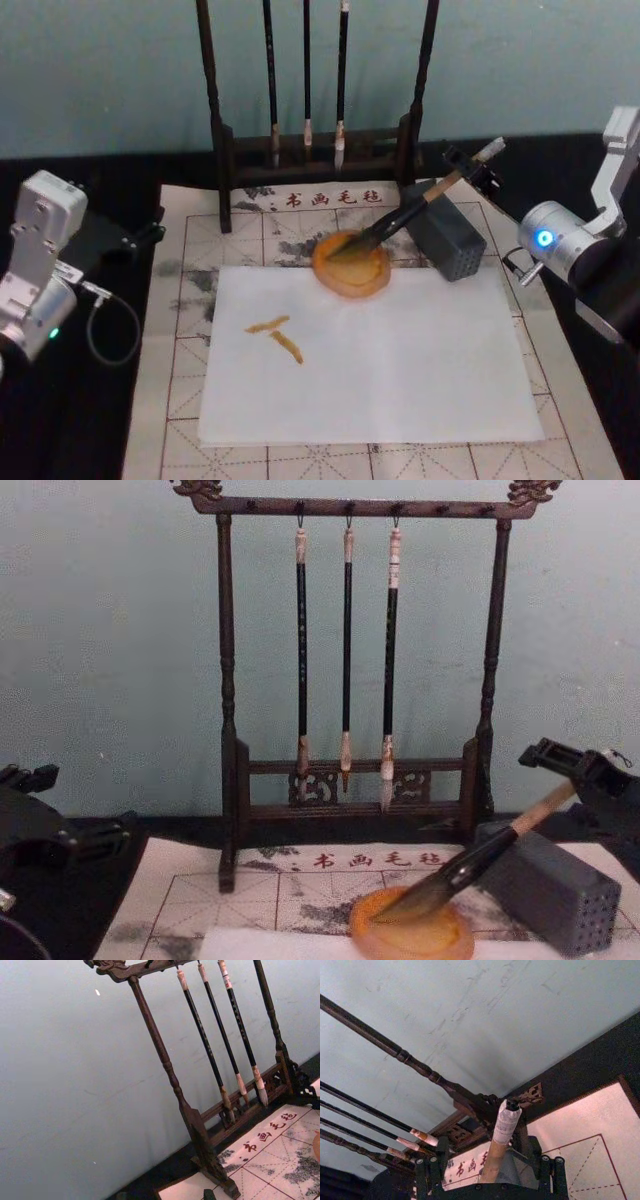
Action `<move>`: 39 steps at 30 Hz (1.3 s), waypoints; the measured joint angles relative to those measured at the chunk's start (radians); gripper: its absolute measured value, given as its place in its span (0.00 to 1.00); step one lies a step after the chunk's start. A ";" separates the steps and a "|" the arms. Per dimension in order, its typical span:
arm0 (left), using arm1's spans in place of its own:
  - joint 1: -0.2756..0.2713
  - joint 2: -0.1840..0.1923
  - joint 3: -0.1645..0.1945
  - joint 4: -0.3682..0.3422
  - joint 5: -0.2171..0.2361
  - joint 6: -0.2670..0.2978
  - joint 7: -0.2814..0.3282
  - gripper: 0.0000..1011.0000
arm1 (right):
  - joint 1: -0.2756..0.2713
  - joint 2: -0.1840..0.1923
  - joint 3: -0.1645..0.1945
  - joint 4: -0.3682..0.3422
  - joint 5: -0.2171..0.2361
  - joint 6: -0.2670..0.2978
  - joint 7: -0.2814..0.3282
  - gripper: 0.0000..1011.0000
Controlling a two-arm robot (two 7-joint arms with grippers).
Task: Pick up the brush from the inkstone, write on the paper, then place the brush back to its original position.
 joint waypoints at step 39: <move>0.000 0.000 0.000 0.000 0.000 0.000 0.000 0.99 | 0.008 0.009 -0.013 0.008 0.022 0.001 0.006 0.57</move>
